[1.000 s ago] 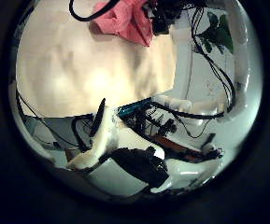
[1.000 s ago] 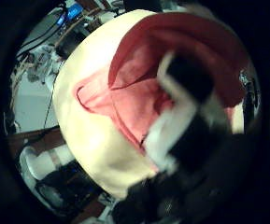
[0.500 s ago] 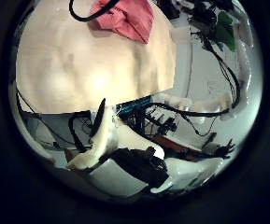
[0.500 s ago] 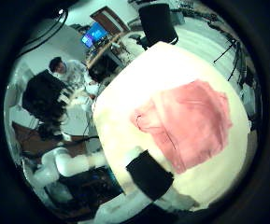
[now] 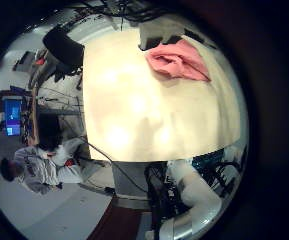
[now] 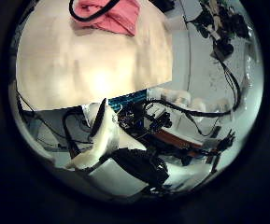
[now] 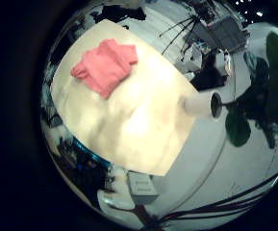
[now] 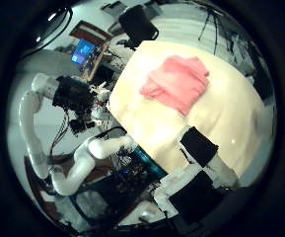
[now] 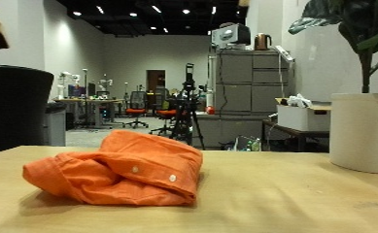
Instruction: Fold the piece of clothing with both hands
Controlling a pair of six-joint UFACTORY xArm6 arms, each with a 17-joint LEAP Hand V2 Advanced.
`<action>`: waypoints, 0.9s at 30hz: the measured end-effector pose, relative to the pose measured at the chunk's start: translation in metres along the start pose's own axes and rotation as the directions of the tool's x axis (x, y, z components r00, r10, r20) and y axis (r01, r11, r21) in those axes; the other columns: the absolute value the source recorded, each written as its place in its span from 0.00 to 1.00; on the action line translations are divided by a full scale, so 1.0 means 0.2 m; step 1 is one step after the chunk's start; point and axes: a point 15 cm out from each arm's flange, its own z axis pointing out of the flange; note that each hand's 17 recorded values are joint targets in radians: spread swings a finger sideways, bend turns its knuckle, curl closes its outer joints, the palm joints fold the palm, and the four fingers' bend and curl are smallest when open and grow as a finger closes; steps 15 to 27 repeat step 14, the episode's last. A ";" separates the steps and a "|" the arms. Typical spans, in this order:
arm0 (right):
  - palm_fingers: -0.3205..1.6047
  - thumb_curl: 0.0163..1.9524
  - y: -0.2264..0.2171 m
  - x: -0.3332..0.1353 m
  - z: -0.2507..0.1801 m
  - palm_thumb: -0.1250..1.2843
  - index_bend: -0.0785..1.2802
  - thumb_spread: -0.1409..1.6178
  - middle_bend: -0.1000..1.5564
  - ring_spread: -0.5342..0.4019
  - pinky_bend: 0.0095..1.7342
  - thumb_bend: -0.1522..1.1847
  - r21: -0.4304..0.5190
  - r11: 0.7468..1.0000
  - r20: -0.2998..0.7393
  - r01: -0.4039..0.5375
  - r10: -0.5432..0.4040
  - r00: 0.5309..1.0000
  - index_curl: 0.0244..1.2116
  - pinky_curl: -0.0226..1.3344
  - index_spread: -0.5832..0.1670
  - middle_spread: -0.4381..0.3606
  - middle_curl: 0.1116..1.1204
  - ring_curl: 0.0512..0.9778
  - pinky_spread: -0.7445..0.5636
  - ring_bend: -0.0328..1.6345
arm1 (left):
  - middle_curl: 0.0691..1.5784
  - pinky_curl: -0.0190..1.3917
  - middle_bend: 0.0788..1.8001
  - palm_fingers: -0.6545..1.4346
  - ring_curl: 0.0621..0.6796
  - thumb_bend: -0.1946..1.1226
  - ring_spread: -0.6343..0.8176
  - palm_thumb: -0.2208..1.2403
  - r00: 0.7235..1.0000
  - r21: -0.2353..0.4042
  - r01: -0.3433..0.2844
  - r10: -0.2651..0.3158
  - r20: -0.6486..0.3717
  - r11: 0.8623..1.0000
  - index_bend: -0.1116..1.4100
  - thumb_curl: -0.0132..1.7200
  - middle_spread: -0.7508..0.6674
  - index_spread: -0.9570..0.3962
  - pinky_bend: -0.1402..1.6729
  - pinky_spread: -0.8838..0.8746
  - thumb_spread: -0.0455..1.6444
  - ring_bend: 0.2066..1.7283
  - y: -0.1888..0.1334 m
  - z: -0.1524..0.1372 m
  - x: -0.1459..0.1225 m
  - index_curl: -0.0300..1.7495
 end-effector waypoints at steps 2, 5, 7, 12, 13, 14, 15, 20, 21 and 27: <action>0.15 0.28 0.07 0.09 0.03 0.71 0.17 0.75 0.18 0.85 0.25 0.15 -0.023 0.999 -0.017 -0.039 0.038 0.999 0.21 0.33 0.29 0.72 0.23 0.21 0.92 0.24 | 0.16 0.24 0.07 0.33 0.26 0.14 0.84 0.46 1.000 -0.016 0.000 0.000 0.007 1.000 0.18 0.18 0.78 0.84 0.23 0.80 0.74 0.11 -0.01 0.00 0.07 0.19; 0.16 0.29 0.15 0.15 0.07 0.70 0.17 0.74 0.18 0.85 0.25 0.13 -0.045 0.997 -0.037 -0.060 0.059 0.998 0.21 0.32 0.29 0.72 0.22 0.21 0.92 0.23 | 0.16 0.24 0.07 0.33 0.26 0.14 0.84 0.46 1.000 -0.026 0.017 -0.017 0.014 1.000 0.18 0.18 0.78 0.84 0.22 0.80 0.74 0.11 -0.01 0.00 0.18 0.19; 0.16 0.29 0.22 0.18 0.10 0.71 0.17 0.74 0.18 0.85 0.25 0.13 -0.067 0.997 -0.050 -0.048 0.045 0.998 0.20 0.31 0.30 0.72 0.22 0.21 0.92 0.23 | 0.16 0.24 0.07 0.33 0.26 0.14 0.84 0.47 1.000 -0.018 0.028 -0.028 0.009 0.999 0.18 0.18 0.78 0.84 0.22 0.80 0.74 0.11 -0.01 -0.01 0.25 0.19; 0.16 0.30 0.33 0.31 0.17 0.73 0.17 0.75 0.17 0.86 0.25 0.12 -0.104 0.991 -0.057 -0.079 0.073 0.996 0.20 0.30 0.31 0.72 0.21 0.21 0.92 0.22 | 0.17 0.24 0.07 0.33 0.26 0.14 0.84 0.47 0.998 -0.032 0.006 -0.004 0.064 0.999 0.18 0.18 0.77 0.84 0.22 0.80 0.73 0.10 0.00 0.00 0.31 0.19; 0.17 0.31 0.34 0.32 0.18 0.73 0.17 0.74 0.17 0.86 0.25 0.11 -0.107 0.992 -0.056 -0.074 0.069 0.996 0.20 0.30 0.31 0.72 0.21 0.21 0.92 0.22 | 0.17 0.24 0.07 0.34 0.25 0.13 0.84 0.47 0.996 -0.033 0.023 -0.020 0.089 0.999 0.18 0.18 0.77 0.84 0.21 0.80 0.73 0.10 0.01 -0.02 0.28 0.19; 0.17 0.31 0.34 0.33 0.18 0.74 0.17 0.74 0.17 0.86 0.25 0.11 -0.109 0.992 -0.055 -0.063 0.057 0.997 0.20 0.30 0.31 0.72 0.21 0.21 0.92 0.22 | 0.17 0.24 0.07 0.34 0.26 0.13 0.84 0.47 0.995 -0.030 0.035 -0.032 0.098 0.999 0.18 0.18 0.77 0.83 0.21 0.80 0.73 0.10 0.01 -0.02 0.27 0.19; 0.17 0.31 0.34 0.33 0.18 0.74 0.17 0.74 0.17 0.86 0.25 0.11 -0.109 0.992 -0.055 -0.063 0.057 0.997 0.20 0.30 0.31 0.72 0.21 0.21 0.92 0.22 | 0.17 0.24 0.07 0.34 0.26 0.13 0.84 0.47 0.995 -0.030 0.035 -0.032 0.098 0.999 0.18 0.18 0.77 0.83 0.21 0.80 0.73 0.10 0.01 -0.02 0.27 0.19; 0.17 0.31 0.34 0.33 0.18 0.74 0.17 0.74 0.17 0.86 0.25 0.11 -0.109 0.992 -0.055 -0.063 0.057 0.997 0.20 0.30 0.31 0.72 0.21 0.21 0.92 0.22 | 0.17 0.24 0.07 0.34 0.26 0.13 0.84 0.47 0.995 -0.030 0.035 -0.032 0.098 0.999 0.18 0.18 0.77 0.83 0.21 0.80 0.73 0.10 0.01 -0.02 0.27 0.19; 0.17 0.31 0.34 0.33 0.18 0.74 0.17 0.74 0.17 0.86 0.25 0.11 -0.109 0.992 -0.055 -0.063 0.057 0.997 0.20 0.30 0.31 0.72 0.21 0.21 0.92 0.22 | 0.17 0.24 0.07 0.34 0.26 0.13 0.84 0.47 0.995 -0.030 0.035 -0.032 0.098 0.999 0.18 0.18 0.77 0.83 0.21 0.80 0.73 0.10 0.01 -0.02 0.27 0.19; 0.17 0.31 0.34 0.33 0.18 0.74 0.17 0.74 0.17 0.86 0.25 0.11 -0.109 0.992 -0.055 -0.063 0.057 0.997 0.20 0.30 0.31 0.72 0.21 0.21 0.92 0.22 | 0.17 0.24 0.07 0.34 0.26 0.13 0.84 0.47 0.995 -0.030 0.035 -0.032 0.098 0.999 0.18 0.18 0.77 0.83 0.21 0.80 0.73 0.10 0.01 -0.02 0.27 0.19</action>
